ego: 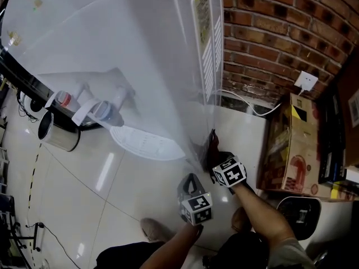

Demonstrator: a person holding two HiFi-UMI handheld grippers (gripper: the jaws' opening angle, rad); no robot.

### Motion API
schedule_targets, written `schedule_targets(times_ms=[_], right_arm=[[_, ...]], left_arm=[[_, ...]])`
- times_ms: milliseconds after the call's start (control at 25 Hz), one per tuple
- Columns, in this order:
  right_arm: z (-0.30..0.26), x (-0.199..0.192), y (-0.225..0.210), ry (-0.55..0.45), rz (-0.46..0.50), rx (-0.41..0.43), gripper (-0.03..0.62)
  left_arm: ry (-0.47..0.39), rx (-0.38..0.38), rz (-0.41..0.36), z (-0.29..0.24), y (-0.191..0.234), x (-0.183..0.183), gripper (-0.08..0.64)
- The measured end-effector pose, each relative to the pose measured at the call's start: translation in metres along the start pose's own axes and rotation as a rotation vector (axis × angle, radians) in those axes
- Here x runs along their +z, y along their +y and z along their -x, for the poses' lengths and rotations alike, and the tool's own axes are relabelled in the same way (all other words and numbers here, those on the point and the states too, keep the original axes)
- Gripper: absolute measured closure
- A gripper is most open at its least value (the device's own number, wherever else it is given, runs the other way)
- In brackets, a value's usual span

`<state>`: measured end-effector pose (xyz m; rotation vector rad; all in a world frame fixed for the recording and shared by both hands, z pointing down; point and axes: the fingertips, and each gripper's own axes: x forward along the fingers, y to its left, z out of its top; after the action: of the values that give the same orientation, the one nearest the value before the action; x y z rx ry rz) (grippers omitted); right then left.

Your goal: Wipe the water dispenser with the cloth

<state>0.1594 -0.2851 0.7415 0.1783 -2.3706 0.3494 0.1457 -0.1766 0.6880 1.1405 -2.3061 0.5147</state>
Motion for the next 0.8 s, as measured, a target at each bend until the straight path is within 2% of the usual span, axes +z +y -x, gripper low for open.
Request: schedule_targets(times_ms=[240, 400, 560, 680, 800], right_arm=[[-0.022, -0.026, -0.003, 0.064, -0.027, 0.005, 0.538], [-0.029, -0.032, -0.008, 0.094, -0.043, 0.000, 0.538], [-0.001, -0.010, -0.012, 0.024, -0.037, -0.021, 0.538], [0.047, 0.015, -0.004, -0.062, -0.039, -0.037, 0.538], [0.103, 0.067, -0.001, -0.182, 0.004, -0.060, 0.538]], left_arm=[[0.007, -0.016, -0.004, -0.001, -0.005, -0.003, 0.560], [-0.007, -0.014, 0.011, -0.002, -0.004, 0.007, 0.560], [-0.022, -0.020, 0.039, 0.010, -0.006, 0.025, 0.560], [-0.037, -0.052, 0.030, 0.039, -0.008, 0.047, 0.560], [-0.084, -0.076, 0.025, 0.065, -0.006, 0.086, 0.560]])
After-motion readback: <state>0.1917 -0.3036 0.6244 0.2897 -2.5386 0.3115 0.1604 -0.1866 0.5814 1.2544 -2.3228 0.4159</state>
